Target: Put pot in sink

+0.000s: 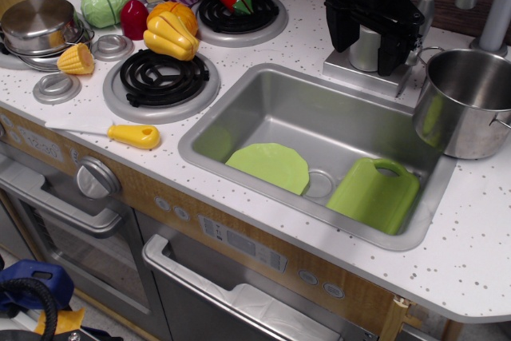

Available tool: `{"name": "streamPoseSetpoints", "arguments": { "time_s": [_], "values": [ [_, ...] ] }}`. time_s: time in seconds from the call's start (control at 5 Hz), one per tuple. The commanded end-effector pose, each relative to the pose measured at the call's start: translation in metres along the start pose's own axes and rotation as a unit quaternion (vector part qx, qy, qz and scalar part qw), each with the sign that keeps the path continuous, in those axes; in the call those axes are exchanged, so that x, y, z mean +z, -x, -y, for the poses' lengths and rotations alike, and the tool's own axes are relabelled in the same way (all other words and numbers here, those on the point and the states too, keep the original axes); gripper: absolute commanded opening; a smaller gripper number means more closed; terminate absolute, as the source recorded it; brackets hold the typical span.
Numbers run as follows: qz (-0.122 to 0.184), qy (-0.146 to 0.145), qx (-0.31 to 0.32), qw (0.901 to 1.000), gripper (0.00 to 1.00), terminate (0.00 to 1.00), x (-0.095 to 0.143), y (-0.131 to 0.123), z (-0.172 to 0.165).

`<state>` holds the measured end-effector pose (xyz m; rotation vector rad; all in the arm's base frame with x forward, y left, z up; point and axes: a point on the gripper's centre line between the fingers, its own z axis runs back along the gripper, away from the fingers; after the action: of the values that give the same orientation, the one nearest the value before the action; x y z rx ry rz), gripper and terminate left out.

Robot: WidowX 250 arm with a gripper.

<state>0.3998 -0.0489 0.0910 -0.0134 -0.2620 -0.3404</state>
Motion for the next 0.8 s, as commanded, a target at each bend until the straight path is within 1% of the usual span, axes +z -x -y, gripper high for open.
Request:
{"name": "streamPoseSetpoints", "arguments": {
  "time_s": [0.0, 0.2, 0.4, 0.6],
  "values": [
    [0.0, 0.0, 0.0, 1.0, 1.0, 0.0, 0.0, 0.0, 0.0],
    [-0.003, 0.007, 0.029, 0.9995, 1.0, 0.0, 0.013, -0.015, 0.005],
    [0.006, 0.02, 0.067, 0.9975, 1.0, 0.0, 0.027, -0.037, 0.013],
    [0.02, 0.016, 0.101, 0.9945, 1.0, 0.0, 0.031, -0.054, 0.028]
  ]
}}
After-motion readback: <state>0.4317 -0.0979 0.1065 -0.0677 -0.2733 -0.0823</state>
